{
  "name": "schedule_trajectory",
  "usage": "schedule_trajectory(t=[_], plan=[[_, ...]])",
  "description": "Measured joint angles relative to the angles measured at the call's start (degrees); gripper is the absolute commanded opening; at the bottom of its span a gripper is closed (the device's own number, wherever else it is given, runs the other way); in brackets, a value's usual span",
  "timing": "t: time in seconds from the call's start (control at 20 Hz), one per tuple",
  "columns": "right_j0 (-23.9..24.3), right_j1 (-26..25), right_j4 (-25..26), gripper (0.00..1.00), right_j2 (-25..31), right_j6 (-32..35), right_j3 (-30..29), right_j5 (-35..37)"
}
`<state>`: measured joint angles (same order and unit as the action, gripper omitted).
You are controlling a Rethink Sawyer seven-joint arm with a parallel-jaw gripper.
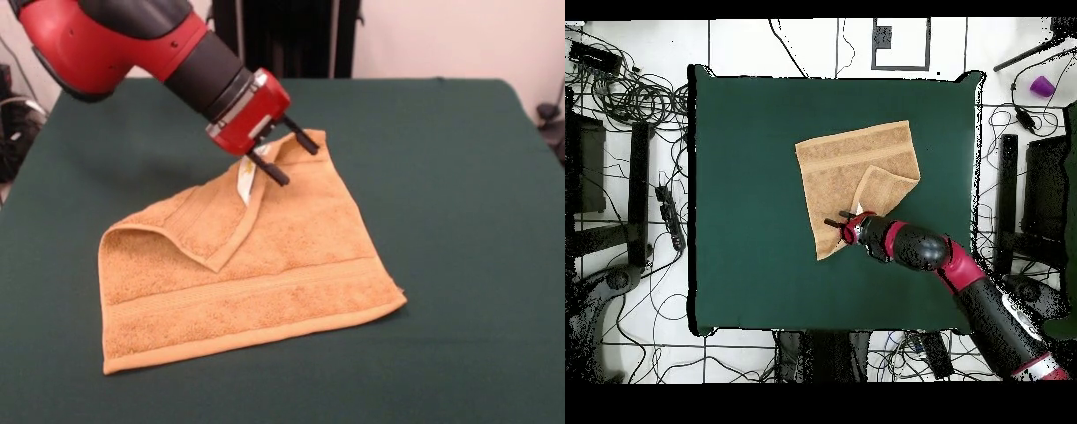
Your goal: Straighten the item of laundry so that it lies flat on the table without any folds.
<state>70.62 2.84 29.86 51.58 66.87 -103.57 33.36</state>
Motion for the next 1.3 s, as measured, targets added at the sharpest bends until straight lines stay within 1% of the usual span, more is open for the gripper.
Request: schedule_trajectory(t=[0.15, 0.4, 0.85, 1.3], plan=[[-1.06, -2.03, 0.02, 1.00, -0.01, 0.00, -0.02, -2.22], [-1.93, -3.90, -0.01, 1.00, 0.01, 0.00, 0.01, -4.11], [-0.79, -9.03, 0.59, 1.00, -0.02, 0.00, 0.07, -4.41], [0.32, -9.46, 1.71, 1.00, -0.03, 0.00, 0.07, -4.39]])
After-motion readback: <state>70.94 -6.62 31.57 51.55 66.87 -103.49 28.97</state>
